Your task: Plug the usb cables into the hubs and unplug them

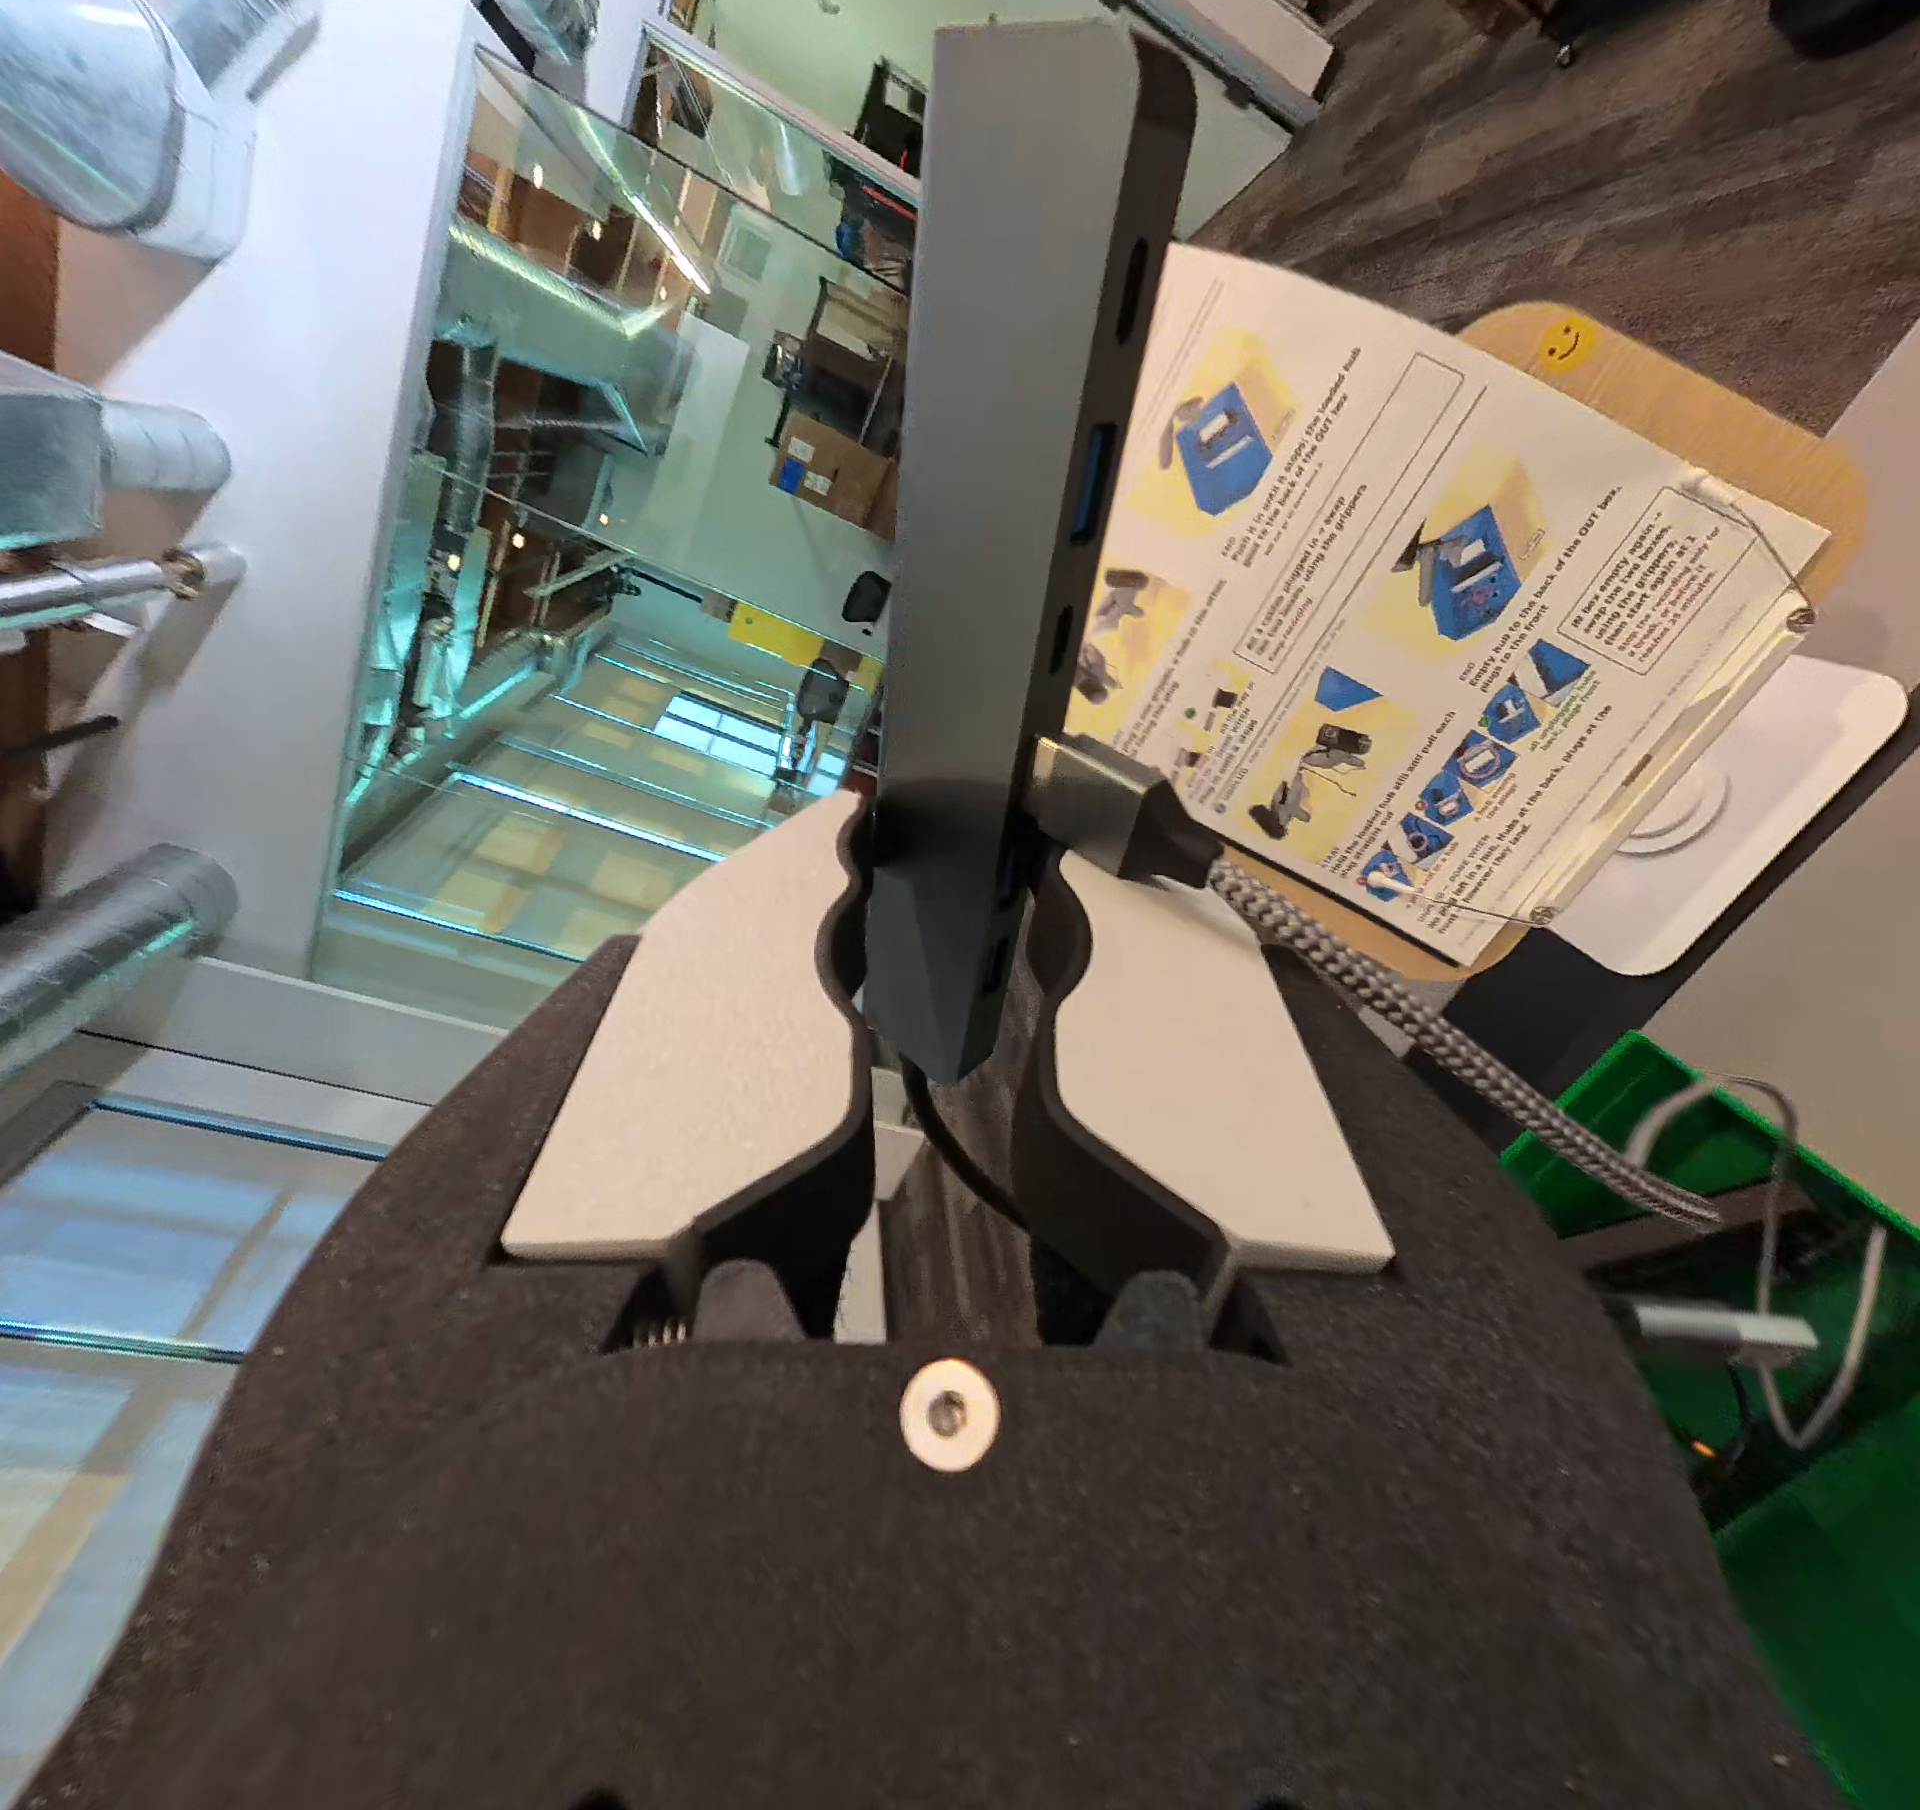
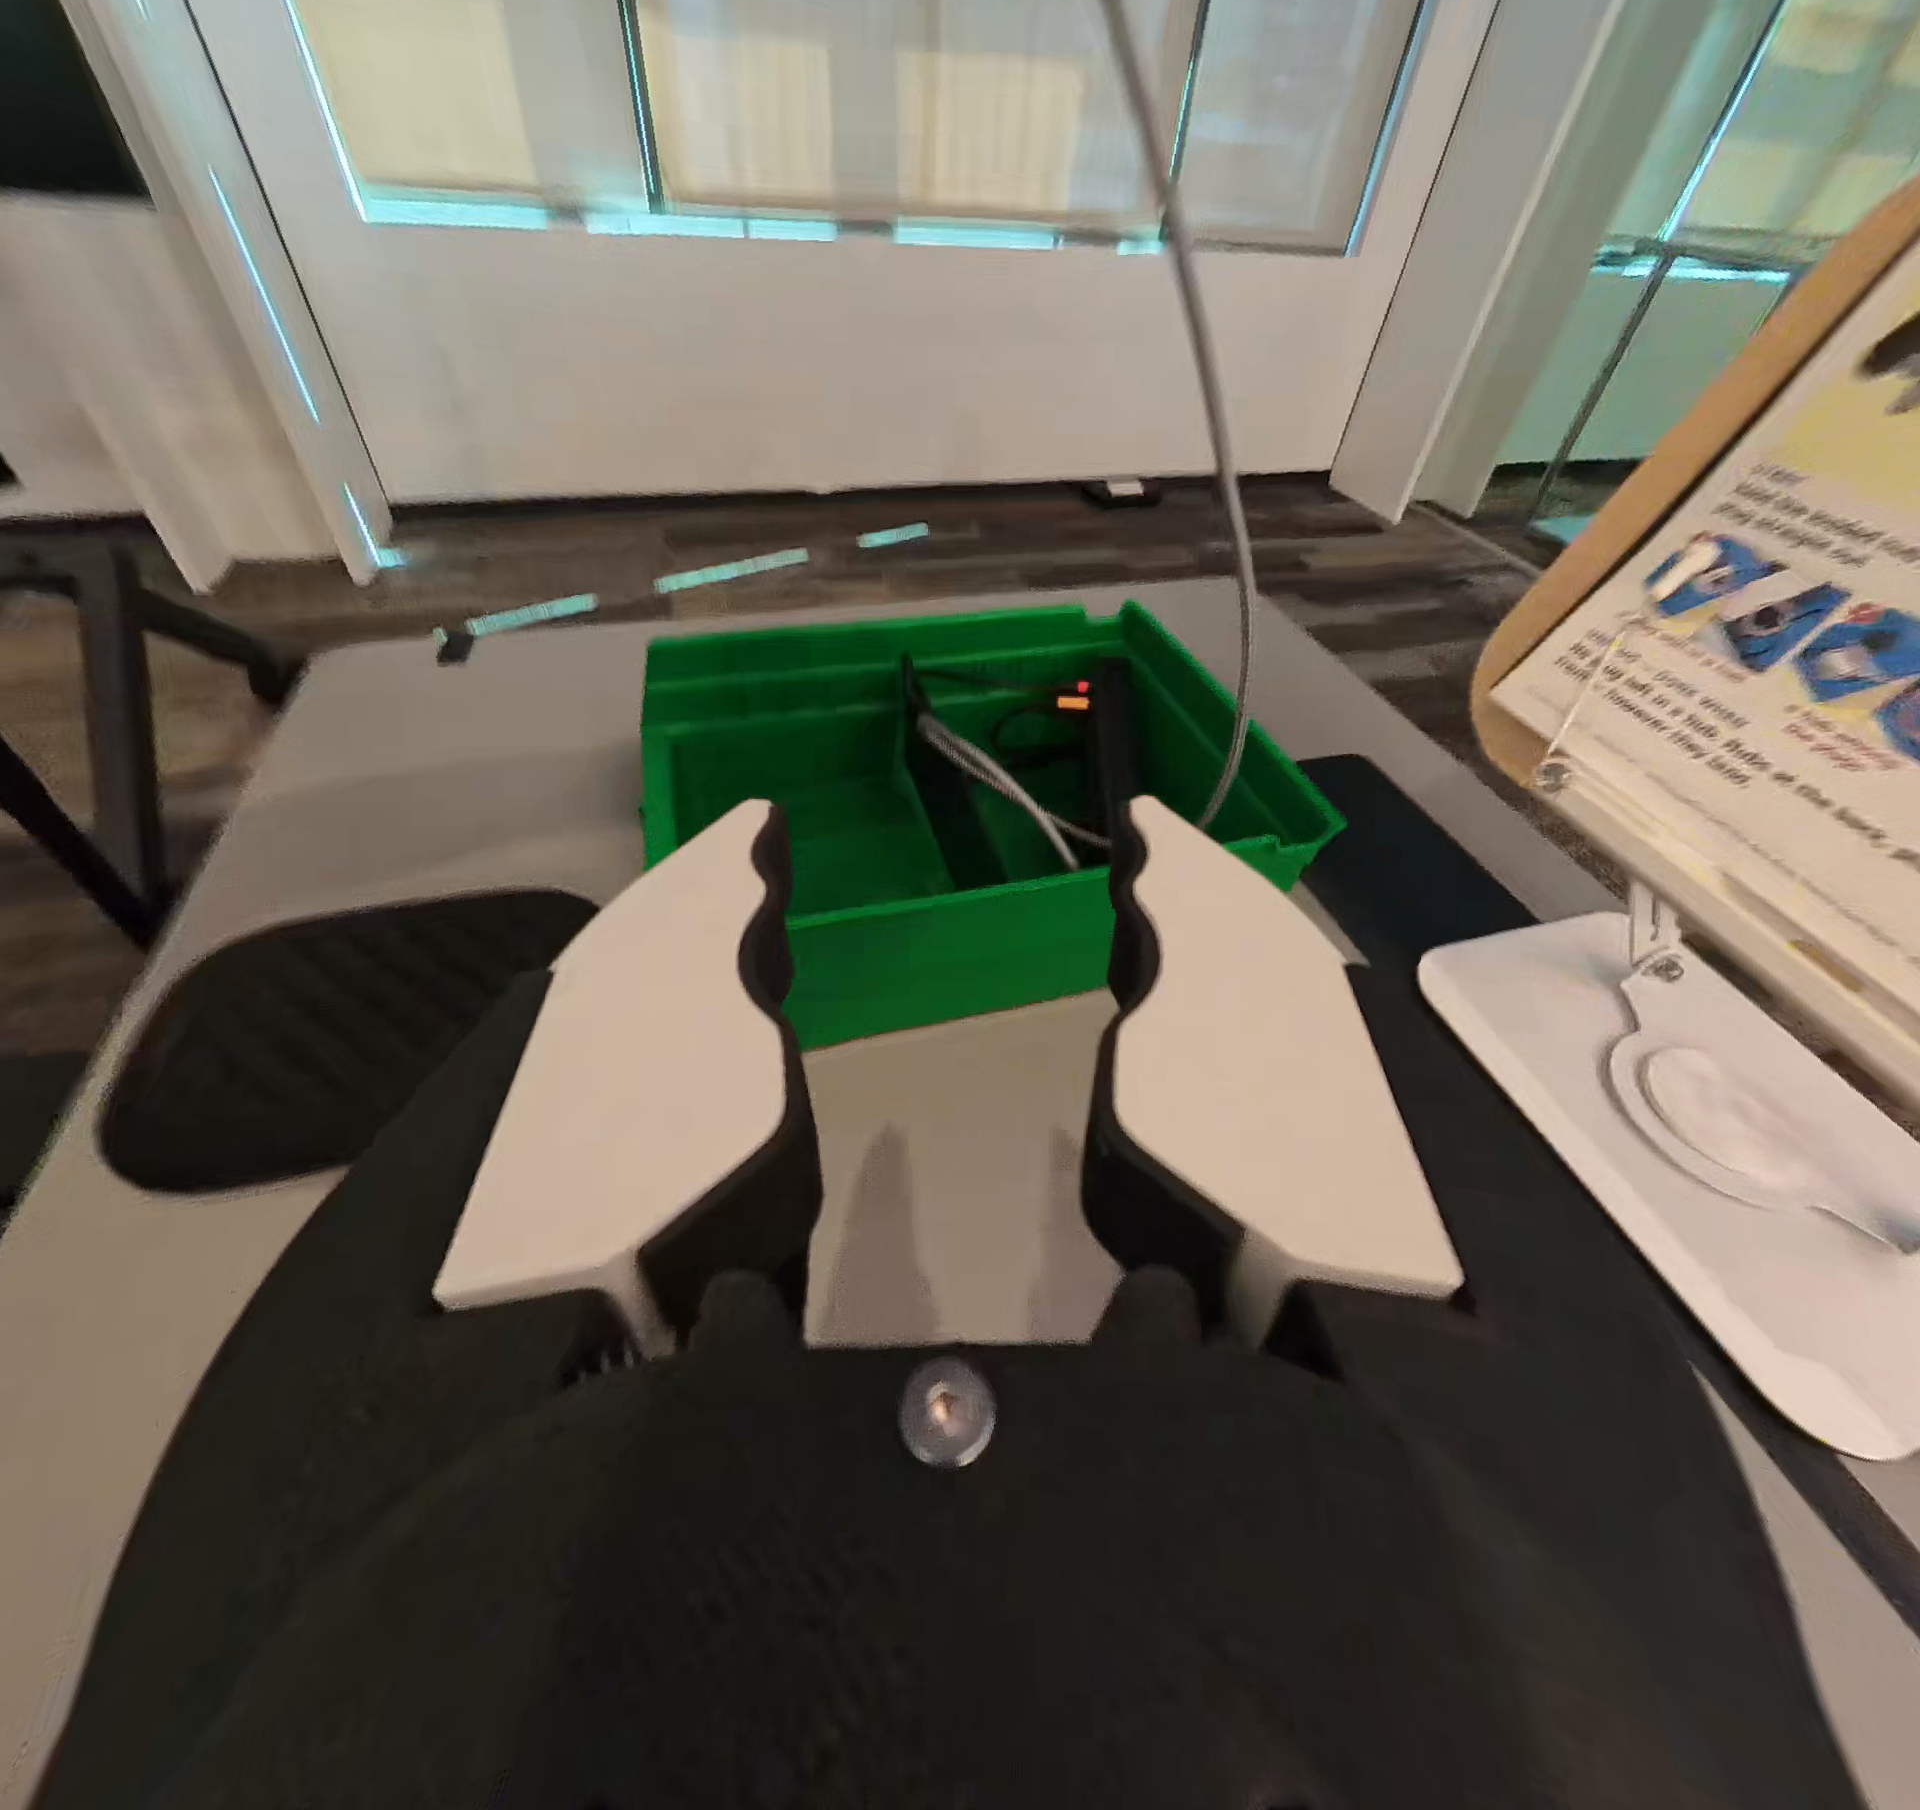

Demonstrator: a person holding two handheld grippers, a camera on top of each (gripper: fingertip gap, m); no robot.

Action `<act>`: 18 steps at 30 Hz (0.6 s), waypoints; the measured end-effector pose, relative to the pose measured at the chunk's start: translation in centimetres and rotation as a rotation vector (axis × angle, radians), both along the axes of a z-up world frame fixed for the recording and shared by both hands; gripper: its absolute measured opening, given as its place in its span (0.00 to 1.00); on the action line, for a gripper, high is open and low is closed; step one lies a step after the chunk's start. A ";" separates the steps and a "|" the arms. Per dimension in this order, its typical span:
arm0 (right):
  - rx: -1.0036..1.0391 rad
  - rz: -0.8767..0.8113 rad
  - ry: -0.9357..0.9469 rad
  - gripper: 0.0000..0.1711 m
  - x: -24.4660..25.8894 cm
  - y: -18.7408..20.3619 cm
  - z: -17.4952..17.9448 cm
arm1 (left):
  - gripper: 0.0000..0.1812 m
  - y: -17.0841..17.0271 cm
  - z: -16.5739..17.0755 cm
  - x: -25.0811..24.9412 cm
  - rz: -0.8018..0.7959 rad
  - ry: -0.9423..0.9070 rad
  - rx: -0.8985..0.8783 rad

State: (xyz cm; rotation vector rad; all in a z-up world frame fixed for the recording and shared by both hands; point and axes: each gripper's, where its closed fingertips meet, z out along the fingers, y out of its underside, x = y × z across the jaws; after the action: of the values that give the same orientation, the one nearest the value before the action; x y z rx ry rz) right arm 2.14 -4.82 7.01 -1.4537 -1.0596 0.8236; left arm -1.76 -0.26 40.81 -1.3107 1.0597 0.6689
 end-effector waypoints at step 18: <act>0.161 -0.151 -0.227 0.49 -8.7 6.6 -9.9 | 0.15 -9.4 4.1 1.1 -0.051 0.025 0.026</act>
State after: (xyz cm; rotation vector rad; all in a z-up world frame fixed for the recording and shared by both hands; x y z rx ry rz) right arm -6.58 1.74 -2.93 -1.4926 -1.1412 0.4629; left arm -0.69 -9.69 44.89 -1.2525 1.0972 0.6601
